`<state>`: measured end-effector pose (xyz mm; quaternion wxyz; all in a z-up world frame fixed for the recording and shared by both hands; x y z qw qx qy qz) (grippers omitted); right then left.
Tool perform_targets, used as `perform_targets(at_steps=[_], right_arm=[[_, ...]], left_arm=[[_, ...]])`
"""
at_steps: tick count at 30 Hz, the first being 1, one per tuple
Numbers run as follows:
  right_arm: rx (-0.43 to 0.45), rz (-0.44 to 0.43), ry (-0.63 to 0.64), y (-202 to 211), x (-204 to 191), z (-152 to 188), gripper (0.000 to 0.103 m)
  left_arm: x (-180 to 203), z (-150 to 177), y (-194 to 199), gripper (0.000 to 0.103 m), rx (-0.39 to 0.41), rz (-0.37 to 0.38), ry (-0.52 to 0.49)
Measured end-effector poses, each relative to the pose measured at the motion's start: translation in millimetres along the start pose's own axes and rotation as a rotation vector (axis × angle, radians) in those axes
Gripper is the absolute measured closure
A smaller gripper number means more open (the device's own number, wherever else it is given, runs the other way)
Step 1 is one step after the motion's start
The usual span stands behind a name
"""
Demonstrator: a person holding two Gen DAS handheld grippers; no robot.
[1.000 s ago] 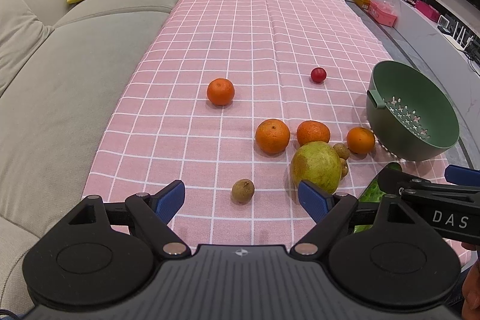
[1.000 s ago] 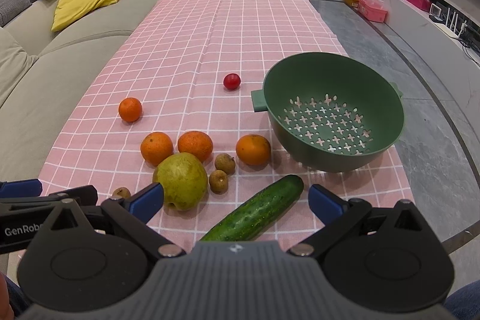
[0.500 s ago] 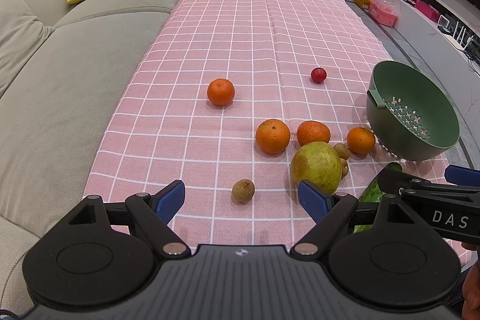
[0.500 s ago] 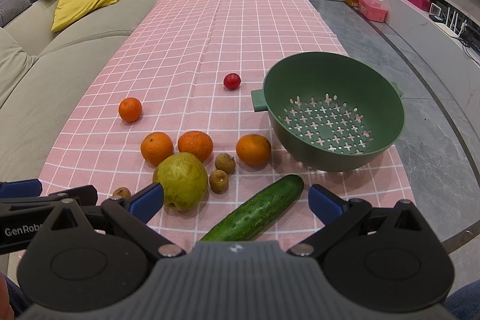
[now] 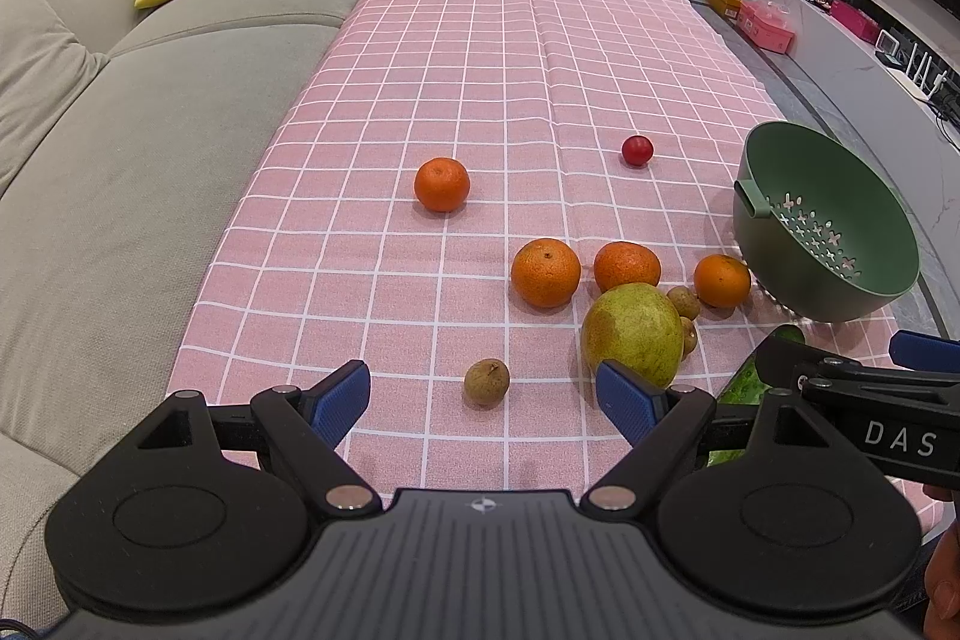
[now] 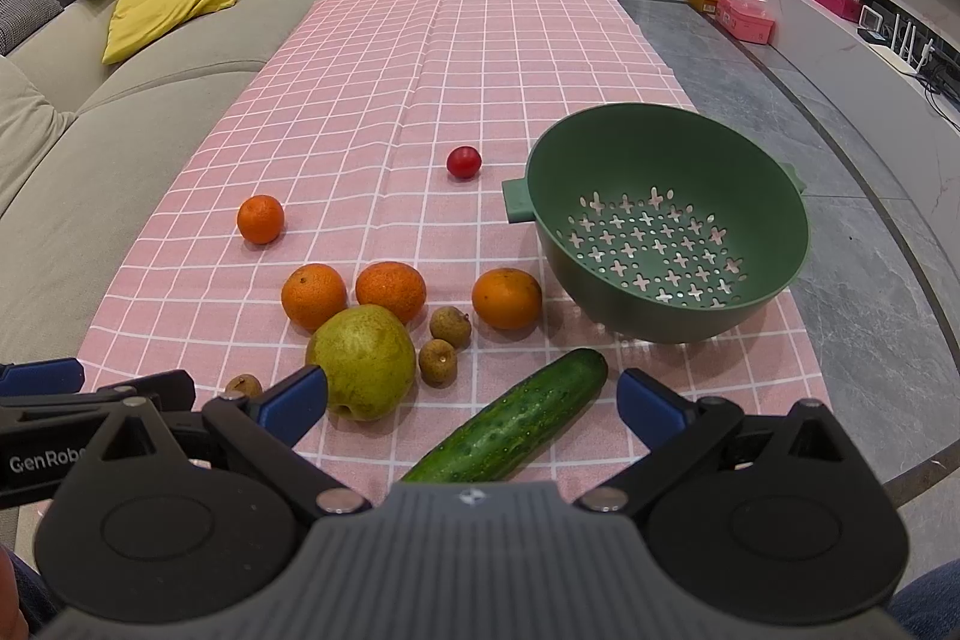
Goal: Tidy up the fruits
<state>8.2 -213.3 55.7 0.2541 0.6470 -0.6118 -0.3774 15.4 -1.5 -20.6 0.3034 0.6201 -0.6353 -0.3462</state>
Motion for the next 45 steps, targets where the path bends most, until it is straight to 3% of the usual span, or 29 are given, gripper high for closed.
perform_targets(at_steps=[27,35,41,45], right_arm=[[0.001,-0.001,0.001,0,0,0,0.004],[0.124,-0.071,0.045,13,7,-1,0.004],[0.043,-0.087,0.012,-3,23,1,0.004],[0.009,-0.017,0.001,-12,33,1,0.004]], left_arm=[[0,0,0,0.006,0.004,0.003,0.001],[-3,-2,5,0.005,0.027,-0.009,-0.111],[-28,-27,-10,0.005,0.025,0.010,-0.086],[-36,-49,-27,0.005,0.027,0.046,-0.074]])
Point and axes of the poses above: each gripper's, at about its wrist camera, not at the fingertips, and y roughly against the way its jaws point, x to its right, z to its underside, the point moved 3 cm from there along -y, roughly the way its jaws point, and after that the axes turned 6 degrees about -y, right-handed, at the moved point
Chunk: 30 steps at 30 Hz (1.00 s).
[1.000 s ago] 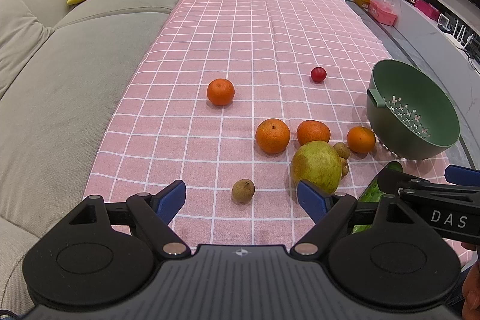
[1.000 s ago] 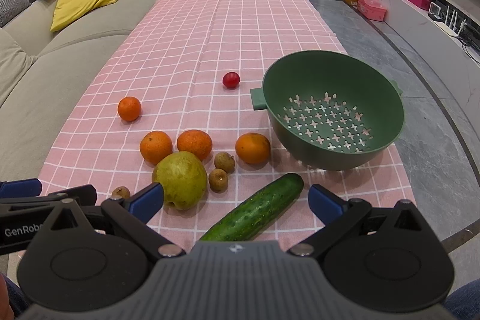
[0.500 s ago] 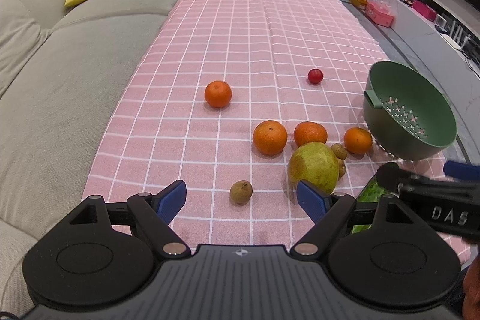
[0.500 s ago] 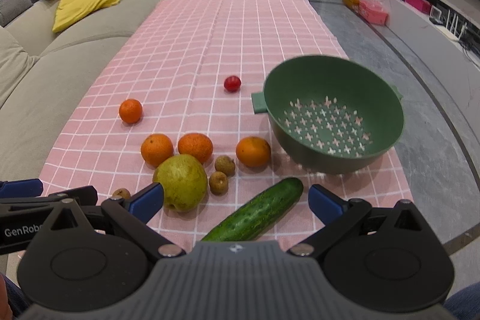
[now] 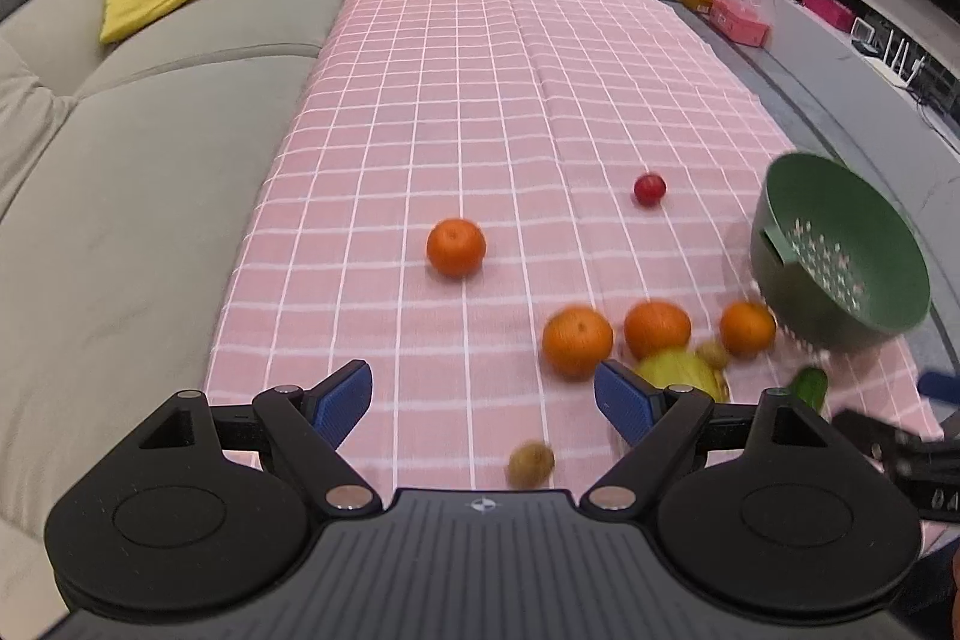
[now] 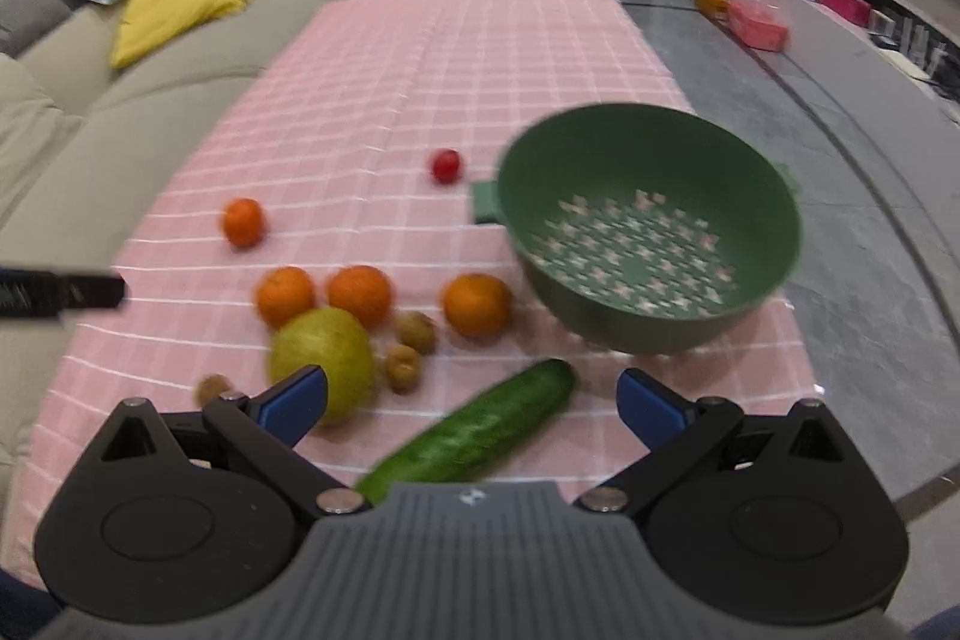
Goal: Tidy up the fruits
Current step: 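Move the left tool onto a mandarin orange and close it while the right tool reaches the cucumber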
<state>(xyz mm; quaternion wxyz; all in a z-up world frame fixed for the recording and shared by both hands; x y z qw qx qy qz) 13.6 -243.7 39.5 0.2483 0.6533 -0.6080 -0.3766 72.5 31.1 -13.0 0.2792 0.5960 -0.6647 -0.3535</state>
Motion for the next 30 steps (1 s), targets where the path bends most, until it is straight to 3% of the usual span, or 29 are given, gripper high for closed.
perform_targets(at_steps=[9,12,18,25,30], right_arm=[[-0.061,0.069,-0.130,-18,34,0,0.005],[-0.136,0.062,-0.207,-32,40,7,0.019],[-0.233,0.041,-0.317,-49,26,20,0.023],[-0.273,0.050,-0.381,-57,5,31,0.030],[-0.291,0.048,-0.421,-63,5,34,0.031]], left_arm=[[-9,-35,-55,0.005,-0.003,0.022,-0.032],[-15,-39,-76,0.005,-0.020,0.028,-0.015],[-28,-43,-104,0.005,-0.048,0.064,0.049],[-34,-48,-130,0.005,-0.058,0.082,0.069],[-31,-46,-144,0.020,-0.067,0.065,0.049]])
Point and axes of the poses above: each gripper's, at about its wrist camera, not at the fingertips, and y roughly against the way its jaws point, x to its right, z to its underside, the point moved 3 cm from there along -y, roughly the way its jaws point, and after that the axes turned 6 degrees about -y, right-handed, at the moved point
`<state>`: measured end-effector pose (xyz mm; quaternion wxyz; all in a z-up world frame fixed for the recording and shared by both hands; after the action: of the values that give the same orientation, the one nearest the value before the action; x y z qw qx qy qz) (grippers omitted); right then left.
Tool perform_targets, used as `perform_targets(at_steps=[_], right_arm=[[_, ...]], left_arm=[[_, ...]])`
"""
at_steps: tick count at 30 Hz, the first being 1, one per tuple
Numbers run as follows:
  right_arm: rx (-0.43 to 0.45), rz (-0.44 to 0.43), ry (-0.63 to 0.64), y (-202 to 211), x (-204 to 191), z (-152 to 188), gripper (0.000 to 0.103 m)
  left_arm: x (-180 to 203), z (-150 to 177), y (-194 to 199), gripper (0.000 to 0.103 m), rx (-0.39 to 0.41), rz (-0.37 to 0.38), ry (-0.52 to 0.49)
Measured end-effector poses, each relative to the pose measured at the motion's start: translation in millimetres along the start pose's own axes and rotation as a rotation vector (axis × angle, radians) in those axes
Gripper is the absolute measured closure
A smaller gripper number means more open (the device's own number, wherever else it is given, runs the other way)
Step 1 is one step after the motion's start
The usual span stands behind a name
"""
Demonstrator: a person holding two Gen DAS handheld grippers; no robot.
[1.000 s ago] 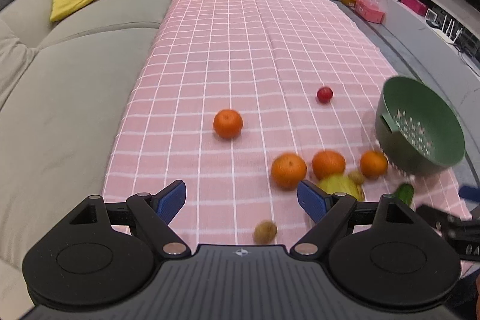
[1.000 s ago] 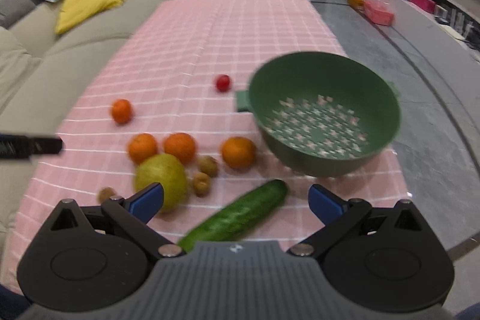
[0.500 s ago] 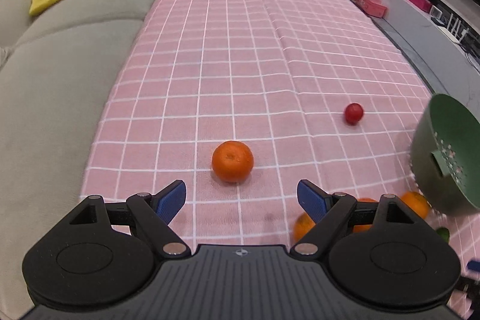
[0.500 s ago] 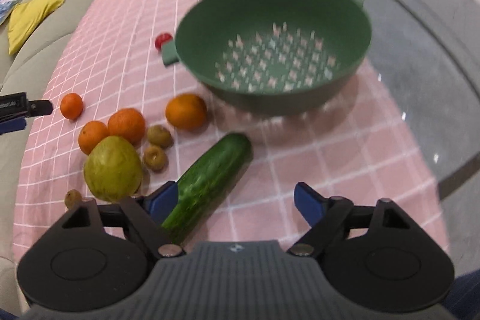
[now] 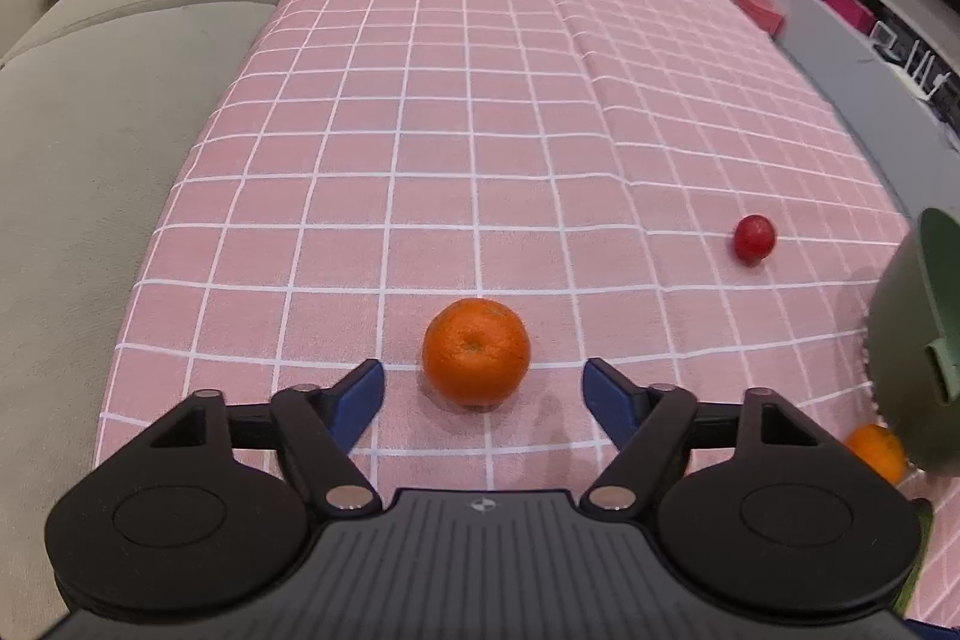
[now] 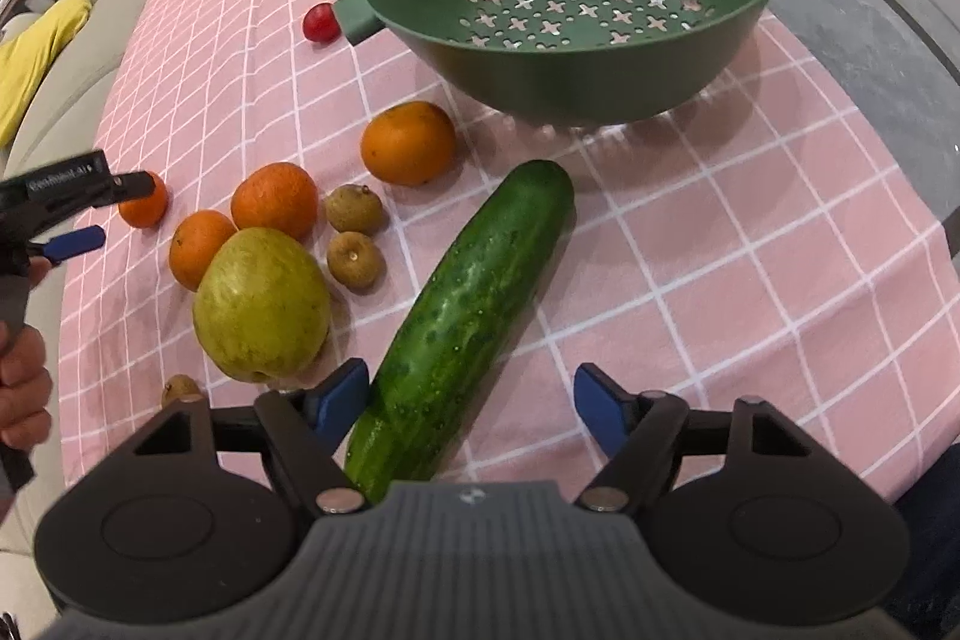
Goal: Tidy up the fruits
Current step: 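Move the left tool onto a mandarin orange and close it while the right tool reaches the cucumber, then close the right tool on the green cucumber while the left tool holds the orange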
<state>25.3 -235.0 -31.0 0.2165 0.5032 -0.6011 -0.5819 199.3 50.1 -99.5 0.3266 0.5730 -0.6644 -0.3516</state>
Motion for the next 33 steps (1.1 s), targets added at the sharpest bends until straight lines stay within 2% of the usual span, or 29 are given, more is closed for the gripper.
perform_targets(at_steps=[6,14,18,21,33], right_arm=[[-0.026,0.013,-0.020,-9,-9,0,0.031],[0.003,0.043,0.002,-14,-21,-5,0.035],[0.020,0.058,0.027,-13,-21,-7,0.048],[0.024,0.074,0.047,-13,-22,-7,0.053],[0.012,0.066,0.044,-13,-19,-8,0.054]], left_arm=[[-1,-4,-7,0.023,0.022,0.005,-0.004],[6,-1,-16,0.041,0.016,0.002,-0.067],[4,-1,-17,0.053,0.023,-0.013,-0.071],[1,-1,-16,0.054,0.027,-0.003,-0.057],[0,0,-14,0.054,0.015,0.013,-0.034]])
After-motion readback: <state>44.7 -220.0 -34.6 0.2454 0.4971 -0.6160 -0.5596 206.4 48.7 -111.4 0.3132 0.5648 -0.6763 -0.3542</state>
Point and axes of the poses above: each gripper's, at about its wrist camera, not at the fingertips, and y roughly against the way its jaws point, x to its right, z to its underside, the point moved 3 cm from there along -y, roughly the way its jaws point, and after that the axes turned 6 degrees about -y, right-handed, at the moved point
